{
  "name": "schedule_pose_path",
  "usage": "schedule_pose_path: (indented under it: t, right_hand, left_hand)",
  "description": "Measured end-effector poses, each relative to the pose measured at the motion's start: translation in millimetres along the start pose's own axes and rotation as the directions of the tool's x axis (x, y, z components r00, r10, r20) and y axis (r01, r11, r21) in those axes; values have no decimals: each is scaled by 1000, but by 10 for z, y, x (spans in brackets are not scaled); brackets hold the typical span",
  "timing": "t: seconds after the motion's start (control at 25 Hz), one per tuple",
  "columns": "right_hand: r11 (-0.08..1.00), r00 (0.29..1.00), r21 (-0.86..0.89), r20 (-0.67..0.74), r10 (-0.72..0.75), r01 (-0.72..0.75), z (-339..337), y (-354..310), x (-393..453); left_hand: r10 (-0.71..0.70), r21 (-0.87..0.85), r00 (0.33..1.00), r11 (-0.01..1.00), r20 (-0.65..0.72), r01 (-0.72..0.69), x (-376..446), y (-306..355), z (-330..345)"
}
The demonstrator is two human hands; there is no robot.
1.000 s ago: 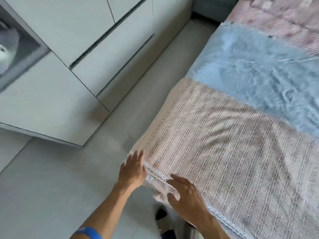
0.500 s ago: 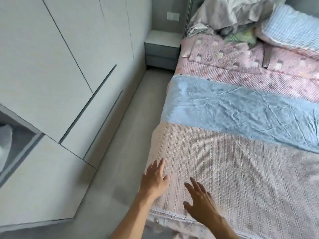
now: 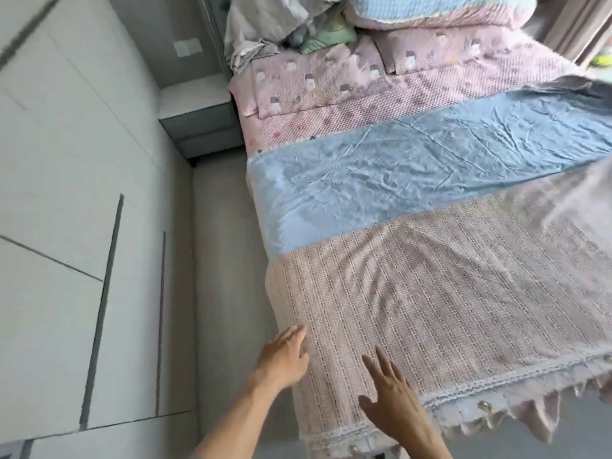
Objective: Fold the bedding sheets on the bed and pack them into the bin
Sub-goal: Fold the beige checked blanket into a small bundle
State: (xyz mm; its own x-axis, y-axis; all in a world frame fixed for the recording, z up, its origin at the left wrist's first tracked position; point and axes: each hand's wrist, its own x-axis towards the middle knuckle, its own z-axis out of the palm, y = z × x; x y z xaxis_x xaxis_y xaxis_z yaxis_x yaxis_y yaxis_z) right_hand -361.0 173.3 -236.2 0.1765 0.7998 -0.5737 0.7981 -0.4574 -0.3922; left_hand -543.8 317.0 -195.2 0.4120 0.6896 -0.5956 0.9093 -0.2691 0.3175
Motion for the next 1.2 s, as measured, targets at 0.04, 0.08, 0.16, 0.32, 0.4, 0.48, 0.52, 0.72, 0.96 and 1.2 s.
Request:
schedule_pose_path:
  t: [0.04, 0.08, 0.16, 0.32, 0.4, 0.48, 0.52, 0.72, 0.96, 1.2]
  right_hand:
    - [998, 1000, 59, 11, 19, -19, -85, 39, 42]
    - [992, 999, 123, 7, 37, -37, -175, 55, 63]
    - [973, 997, 228, -42, 58, -47, -354, 69, 67]
    - [928, 976, 337, -89, 198, -158, -559, 301, -2]
    - [902, 971, 389, -60, 230, -189, -569, 311, 15]
    - [885, 964, 423, -81, 252, -196, -627, 230, 174]
    - [874, 955, 439, -105, 279, -207, -661, 175, 335]
    - [791, 848, 441, -111, 517, -424, -816, 13, 1356]
    - [581, 672, 542, -38, 739, -608, -580, 355, 2469]
    - [417, 500, 468, 64, 864, -779, 1678, -671, 2290]
  left_hand:
    - [7, 12, 1000, 1000, 11, -7, 115, 98, -120]
    - [22, 37, 1000, 999, 17, -22, 243, 206, -235]
    - [39, 62, 999, 997, 35, -41, 505, 371, -406]
    - [60, 97, 984, 992, 167, -77, 892, 756, -509]
    - [139, 136, 975, 977, 173, -163, 1084, 862, -519]
    - [298, 136, 948, 941, 109, -311, 1380, 985, -538]
    - [384, 145, 918, 907, 99, -395, 1603, 1037, -542]
    - [615, 187, 747, 727, 253, -661, 2927, 1072, -519]
    - [696, 233, 648, 605, 308, -761, 4002, 1064, -329]
    - [506, 576, 780, 535, 368, -618, 4458, -789, -62]
